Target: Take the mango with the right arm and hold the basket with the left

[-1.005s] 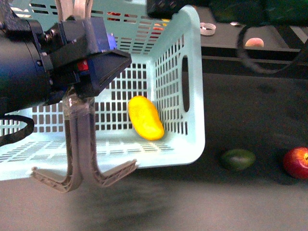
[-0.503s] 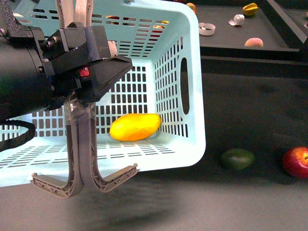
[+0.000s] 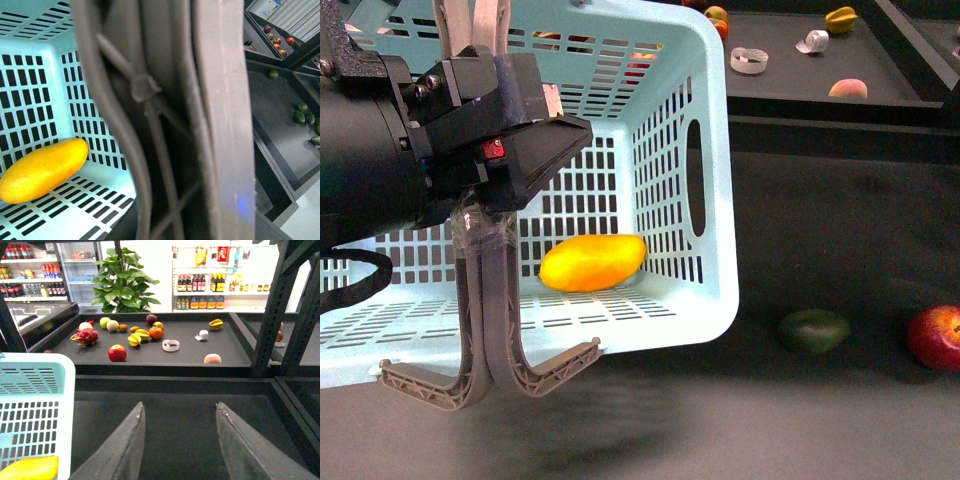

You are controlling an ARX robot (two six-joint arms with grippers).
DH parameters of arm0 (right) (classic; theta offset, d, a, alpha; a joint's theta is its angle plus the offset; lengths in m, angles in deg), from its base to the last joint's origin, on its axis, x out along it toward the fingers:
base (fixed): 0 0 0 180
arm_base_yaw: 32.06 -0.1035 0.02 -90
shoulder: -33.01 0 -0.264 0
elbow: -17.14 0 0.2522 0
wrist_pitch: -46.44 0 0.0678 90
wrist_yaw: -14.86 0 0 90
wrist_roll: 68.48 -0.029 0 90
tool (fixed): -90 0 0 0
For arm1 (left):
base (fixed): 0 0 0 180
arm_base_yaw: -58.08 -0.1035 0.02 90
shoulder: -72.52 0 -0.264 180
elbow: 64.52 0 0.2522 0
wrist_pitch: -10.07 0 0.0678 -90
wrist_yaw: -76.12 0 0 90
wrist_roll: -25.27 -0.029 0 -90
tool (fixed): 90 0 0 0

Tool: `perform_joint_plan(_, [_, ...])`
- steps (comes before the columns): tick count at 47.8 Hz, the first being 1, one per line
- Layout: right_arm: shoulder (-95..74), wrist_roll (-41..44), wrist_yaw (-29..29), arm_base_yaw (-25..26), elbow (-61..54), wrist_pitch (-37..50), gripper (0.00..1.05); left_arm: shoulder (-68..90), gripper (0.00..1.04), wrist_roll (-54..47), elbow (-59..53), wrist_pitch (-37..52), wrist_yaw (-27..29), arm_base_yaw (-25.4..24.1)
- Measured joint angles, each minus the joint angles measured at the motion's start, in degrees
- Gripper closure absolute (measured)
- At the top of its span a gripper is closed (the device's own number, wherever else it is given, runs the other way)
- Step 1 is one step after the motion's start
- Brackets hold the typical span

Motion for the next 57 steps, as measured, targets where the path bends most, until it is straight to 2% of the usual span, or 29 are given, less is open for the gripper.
perform_joint_plan(12, [4.8,0.5,-2.7,3.1,-2.9,-2.1,0.97,0.0,0.87,0.0,0.0,0.0,-0.1,0.0])
perform_joint_plan(14, [5.9,0.6,-6.5,5.3,-3.3,-2.8,1.03,0.0,0.88,0.0,0.0,0.0,-0.2,0.0])
perform_joint_plan(17, [7.6,0.7,-8.4,8.2,-3.9,-3.7,1.03,0.0,0.88,0.1,0.0,0.0,-0.1,0.0])
perform_joint_plan(20, [8.7,0.7,-8.3,9.0,-4.2,-4.3,1.03,0.0,0.88,0.1,0.0,0.0,-0.2,0.0])
perform_joint_plan(55, [21.9,0.8,-8.7,9.2,-7.9,-13.4,1.03,0.0,0.88,0.0,0.0,0.0,-0.1,0.0])
perform_joint_plan(57, [25.2,0.8,-8.7,9.2,-7.9,-17.7,1.03,0.0,0.88,0.0,0.0,0.0,-0.1,0.0])
